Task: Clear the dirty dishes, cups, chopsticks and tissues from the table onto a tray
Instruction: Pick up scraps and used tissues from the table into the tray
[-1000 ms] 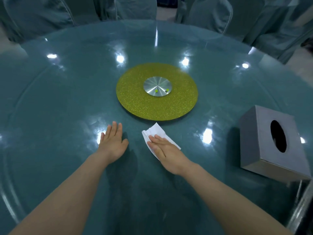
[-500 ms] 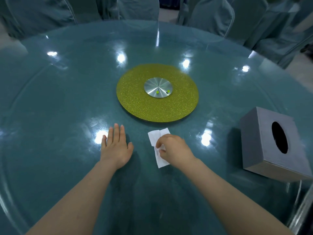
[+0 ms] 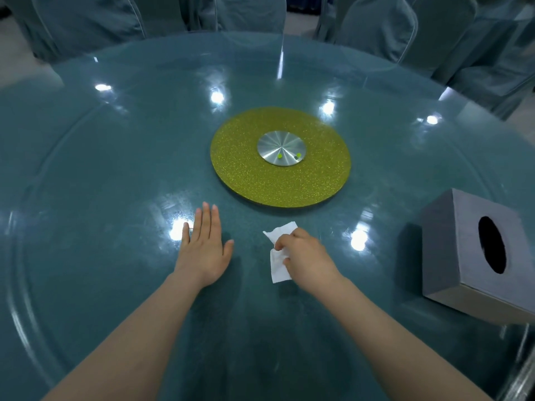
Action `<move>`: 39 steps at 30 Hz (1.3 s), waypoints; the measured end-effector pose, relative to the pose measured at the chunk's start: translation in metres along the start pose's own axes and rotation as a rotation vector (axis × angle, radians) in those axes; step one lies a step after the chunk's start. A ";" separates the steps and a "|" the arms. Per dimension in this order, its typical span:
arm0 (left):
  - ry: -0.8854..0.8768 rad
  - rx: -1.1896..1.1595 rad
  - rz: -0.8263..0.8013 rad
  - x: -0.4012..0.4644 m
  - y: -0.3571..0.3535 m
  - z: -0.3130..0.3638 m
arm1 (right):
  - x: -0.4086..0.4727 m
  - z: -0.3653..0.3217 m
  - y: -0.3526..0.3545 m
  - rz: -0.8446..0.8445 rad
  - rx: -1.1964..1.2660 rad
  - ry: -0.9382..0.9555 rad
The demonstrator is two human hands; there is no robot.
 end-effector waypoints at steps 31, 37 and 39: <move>0.056 -0.472 0.177 0.057 0.063 -0.033 | 0.173 0.094 0.085 0.525 0.314 -0.293; -0.022 -0.476 0.220 0.072 0.078 -0.025 | 0.224 0.092 0.092 0.472 0.289 -0.340; 0.004 -0.529 0.215 0.077 0.077 -0.029 | 0.238 0.074 0.090 0.414 0.269 -0.267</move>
Point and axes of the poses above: each hand's wrist, its own x-axis towards the middle knuckle, its own y-axis out of the back of the hand, z = x × y, the point moved 7 cm from there along x, towards the middle knuckle, and after that the axes turned 2 degrees about -x, right-handed, at the moved point
